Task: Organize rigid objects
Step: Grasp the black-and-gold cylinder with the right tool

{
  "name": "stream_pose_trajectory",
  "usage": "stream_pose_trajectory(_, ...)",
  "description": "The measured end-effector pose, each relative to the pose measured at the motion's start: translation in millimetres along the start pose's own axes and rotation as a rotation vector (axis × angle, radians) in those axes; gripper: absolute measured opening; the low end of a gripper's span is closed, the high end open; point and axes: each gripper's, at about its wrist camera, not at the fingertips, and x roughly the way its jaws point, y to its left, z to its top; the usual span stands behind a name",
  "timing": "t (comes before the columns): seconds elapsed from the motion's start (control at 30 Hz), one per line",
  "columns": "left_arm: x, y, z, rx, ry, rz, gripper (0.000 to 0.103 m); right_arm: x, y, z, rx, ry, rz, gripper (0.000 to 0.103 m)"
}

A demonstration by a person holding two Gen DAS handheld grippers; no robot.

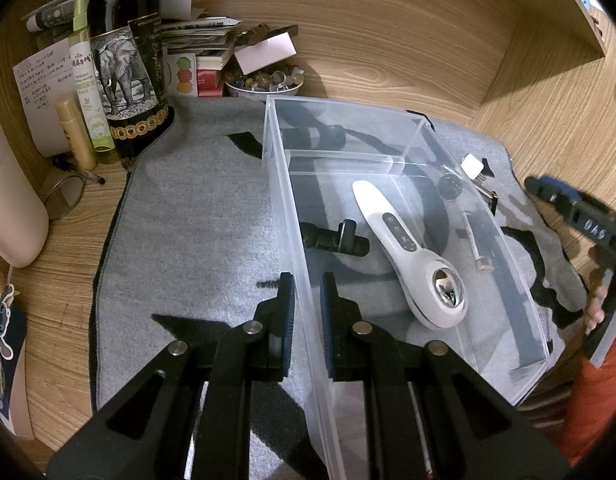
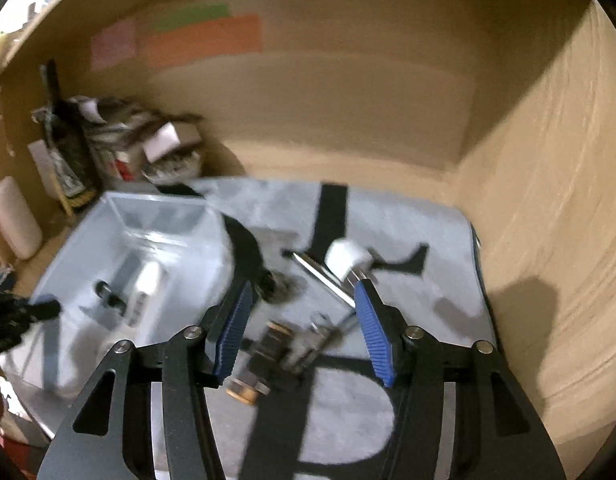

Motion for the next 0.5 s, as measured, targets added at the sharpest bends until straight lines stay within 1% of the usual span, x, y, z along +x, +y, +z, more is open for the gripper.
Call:
stream_pose_trajectory(0.17, 0, 0, 0, 0.000, 0.000, 0.000, 0.012, 15, -8, -19, 0.024, 0.074, 0.016, 0.050)
stream_pose_trajectory(0.3, 0, 0, 0, 0.000, 0.000, -0.001, 0.012, 22, -2, -33, 0.026, 0.115, 0.055, 0.050)
stream_pose_trajectory(0.5, 0, 0, 0, 0.000, 0.000, -0.001, 0.012, 38, 5, -45, 0.036, 0.173, 0.084, 0.050)
